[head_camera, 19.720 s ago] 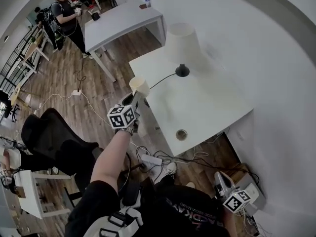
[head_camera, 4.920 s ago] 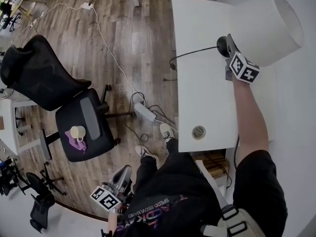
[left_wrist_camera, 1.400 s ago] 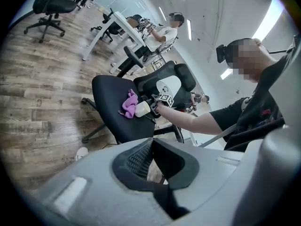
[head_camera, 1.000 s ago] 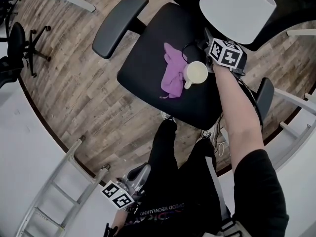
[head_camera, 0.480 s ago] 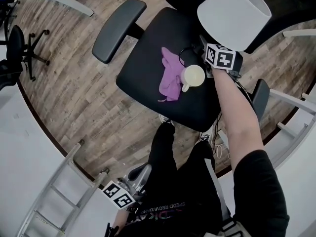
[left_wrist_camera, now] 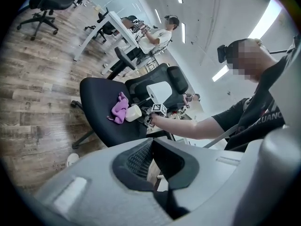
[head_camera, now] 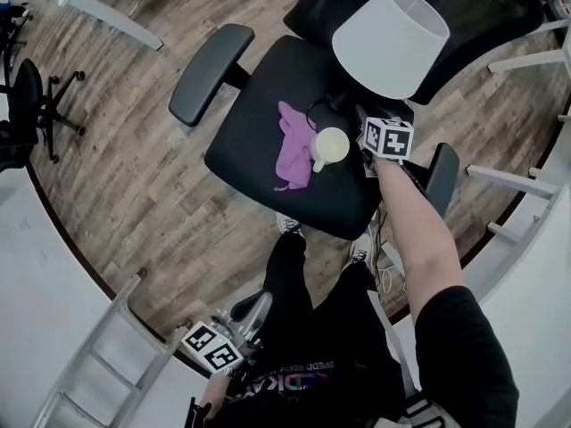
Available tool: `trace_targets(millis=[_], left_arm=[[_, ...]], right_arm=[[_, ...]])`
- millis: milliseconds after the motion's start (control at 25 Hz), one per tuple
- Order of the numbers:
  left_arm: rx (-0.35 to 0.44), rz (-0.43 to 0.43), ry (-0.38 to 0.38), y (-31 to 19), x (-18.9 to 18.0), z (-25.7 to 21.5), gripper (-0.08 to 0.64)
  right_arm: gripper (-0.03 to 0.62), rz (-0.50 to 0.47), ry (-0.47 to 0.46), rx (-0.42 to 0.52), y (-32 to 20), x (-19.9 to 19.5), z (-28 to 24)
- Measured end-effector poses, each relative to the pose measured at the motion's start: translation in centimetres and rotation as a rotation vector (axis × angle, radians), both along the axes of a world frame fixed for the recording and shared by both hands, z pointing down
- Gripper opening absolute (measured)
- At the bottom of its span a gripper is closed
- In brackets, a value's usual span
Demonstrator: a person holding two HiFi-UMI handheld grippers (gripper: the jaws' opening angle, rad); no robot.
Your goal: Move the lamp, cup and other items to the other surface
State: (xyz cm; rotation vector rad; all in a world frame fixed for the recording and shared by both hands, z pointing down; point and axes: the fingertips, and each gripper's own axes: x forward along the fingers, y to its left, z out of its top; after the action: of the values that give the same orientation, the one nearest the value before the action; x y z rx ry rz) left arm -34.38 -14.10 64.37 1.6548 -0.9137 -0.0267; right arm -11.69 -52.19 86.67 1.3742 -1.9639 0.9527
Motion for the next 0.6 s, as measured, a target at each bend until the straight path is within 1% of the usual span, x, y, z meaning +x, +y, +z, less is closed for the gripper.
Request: trace_targets(millis=[40, 80, 160, 240, 360, 480, 600], left_arm=[[0.011, 0.011, 0.004, -0.4, 0.1, -0.3, 0.003], [0.022, 0.024, 0.012, -0.8, 0.2, -0.7, 0.003], [0.044, 0.066, 0.033, -1.6, 0.6, -1.6, 0.003], [0.071, 0.125, 0.055, -2.7, 1.3, -2.7, 0.003], [0.118, 0.222, 0.088, -4.5, 2.6, -4.5, 0.003], [0.167, 0.336, 0.121, -5.9, 4.9, -6.2, 0.003], [0.203, 0.45, 0.154, -5.8, 8.4, -8.0, 0.003]], right_arm=[[0.07, 0.037, -0.007, 0.006, 0.6, 0.5, -1.0], [0.0, 0.072, -0.027, 0.014, 1.3, 0.9, -2.2], [-0.003, 0.124, -0.1, 0.027, 3.0, 0.9, -5.0], [-0.003, 0.154, -0.172, 0.046, 4.9, 0.8, -8.3], [-0.003, 0.183, -0.282, 0.106, 7.7, 1.0, -14.7], [-0.003, 0.188, -0.349, 0.185, 10.6, 2.0, -21.1], [-0.002, 0.193, -0.387, 0.243, 14.3, 3.8, -25.6]])
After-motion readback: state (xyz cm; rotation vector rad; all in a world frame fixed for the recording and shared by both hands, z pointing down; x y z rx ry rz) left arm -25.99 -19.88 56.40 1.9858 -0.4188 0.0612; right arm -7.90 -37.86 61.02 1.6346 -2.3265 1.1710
